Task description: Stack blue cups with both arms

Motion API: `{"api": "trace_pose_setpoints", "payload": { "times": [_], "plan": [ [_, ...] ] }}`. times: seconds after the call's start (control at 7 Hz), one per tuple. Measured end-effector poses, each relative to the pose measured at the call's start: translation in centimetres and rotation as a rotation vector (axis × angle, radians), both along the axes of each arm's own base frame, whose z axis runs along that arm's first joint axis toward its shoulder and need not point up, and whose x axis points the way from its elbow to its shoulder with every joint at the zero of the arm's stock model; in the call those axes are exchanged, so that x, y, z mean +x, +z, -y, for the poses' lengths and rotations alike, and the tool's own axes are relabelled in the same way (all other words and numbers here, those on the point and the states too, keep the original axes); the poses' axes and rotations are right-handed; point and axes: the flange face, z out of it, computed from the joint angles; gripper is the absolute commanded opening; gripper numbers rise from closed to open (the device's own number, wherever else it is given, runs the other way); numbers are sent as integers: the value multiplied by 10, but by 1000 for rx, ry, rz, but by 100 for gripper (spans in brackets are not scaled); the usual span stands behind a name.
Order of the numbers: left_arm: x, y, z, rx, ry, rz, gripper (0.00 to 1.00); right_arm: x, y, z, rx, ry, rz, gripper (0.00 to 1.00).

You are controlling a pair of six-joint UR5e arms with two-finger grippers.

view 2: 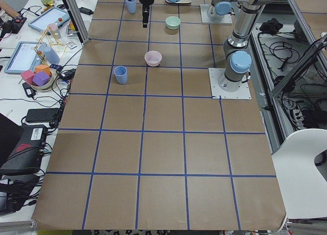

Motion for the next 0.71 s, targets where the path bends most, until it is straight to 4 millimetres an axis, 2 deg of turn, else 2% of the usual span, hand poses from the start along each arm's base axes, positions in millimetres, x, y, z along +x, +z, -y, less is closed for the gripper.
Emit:
{"api": "trace_pose_setpoints", "payload": {
  "times": [0.71],
  "plan": [
    [1,0,0,1,-31,11,100,-1,0,2,-5,6,4,100]
  ]
}}
